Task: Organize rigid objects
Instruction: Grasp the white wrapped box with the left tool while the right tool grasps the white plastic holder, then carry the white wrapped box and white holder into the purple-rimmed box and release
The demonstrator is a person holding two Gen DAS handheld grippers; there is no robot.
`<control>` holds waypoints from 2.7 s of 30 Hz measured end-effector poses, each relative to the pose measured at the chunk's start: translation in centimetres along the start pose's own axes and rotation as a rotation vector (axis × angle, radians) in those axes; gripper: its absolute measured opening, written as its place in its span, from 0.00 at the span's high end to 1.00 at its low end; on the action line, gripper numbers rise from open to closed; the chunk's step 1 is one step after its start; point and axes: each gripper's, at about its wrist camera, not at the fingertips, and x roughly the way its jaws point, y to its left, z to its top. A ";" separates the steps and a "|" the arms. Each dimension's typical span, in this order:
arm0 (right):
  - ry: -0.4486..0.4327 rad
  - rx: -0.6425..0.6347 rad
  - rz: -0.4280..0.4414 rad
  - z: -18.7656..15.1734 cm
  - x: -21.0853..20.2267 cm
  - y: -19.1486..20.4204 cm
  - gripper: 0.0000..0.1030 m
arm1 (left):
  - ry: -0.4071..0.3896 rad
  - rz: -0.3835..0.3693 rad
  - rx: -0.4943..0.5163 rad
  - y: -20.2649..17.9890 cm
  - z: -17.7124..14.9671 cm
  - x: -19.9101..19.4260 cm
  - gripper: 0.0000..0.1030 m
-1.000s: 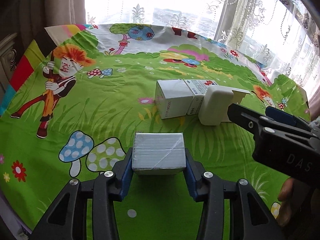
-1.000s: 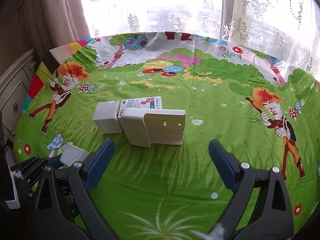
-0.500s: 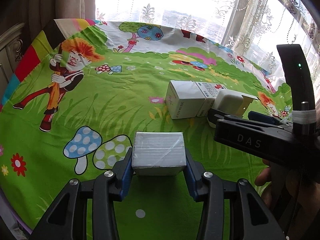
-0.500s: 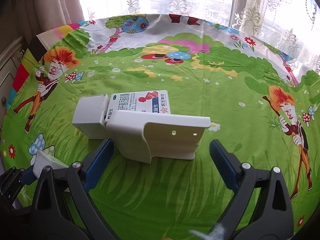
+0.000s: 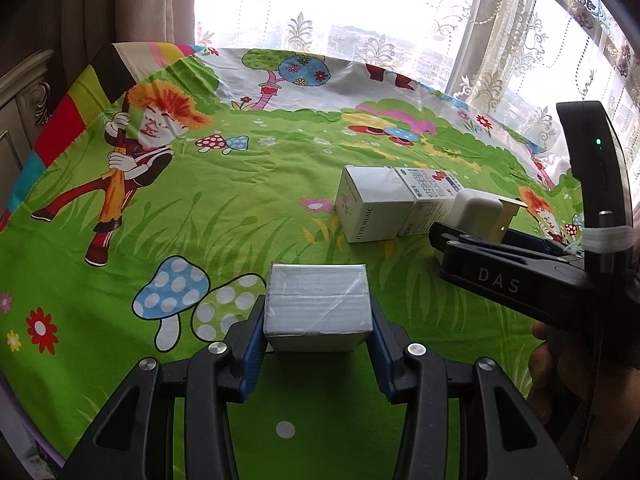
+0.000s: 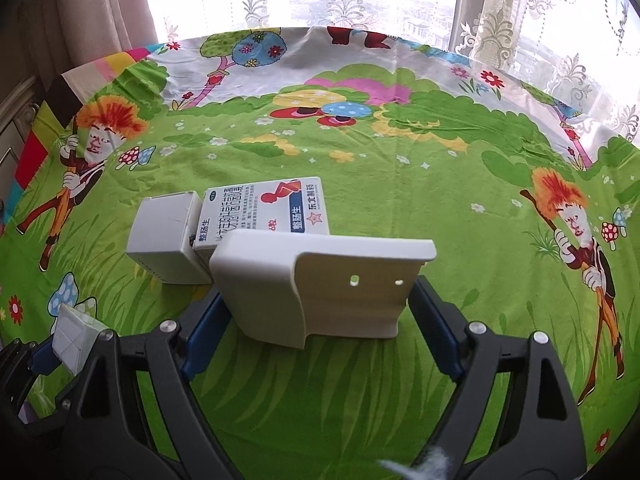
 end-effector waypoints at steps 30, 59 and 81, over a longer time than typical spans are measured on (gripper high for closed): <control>-0.047 0.000 0.070 -7.4 -10.1 2.7 0.14 | -0.188 0.109 -0.134 5.2 -2.8 -10.3 0.55; -0.081 -0.139 0.209 -9.0 -16.7 10.7 0.14 | -0.173 0.184 -0.205 11.9 -7.9 -17.9 0.55; 0.008 -0.392 0.382 -11.9 -18.1 23.9 0.14 | -0.140 0.357 -0.426 24.0 -12.2 -20.5 0.55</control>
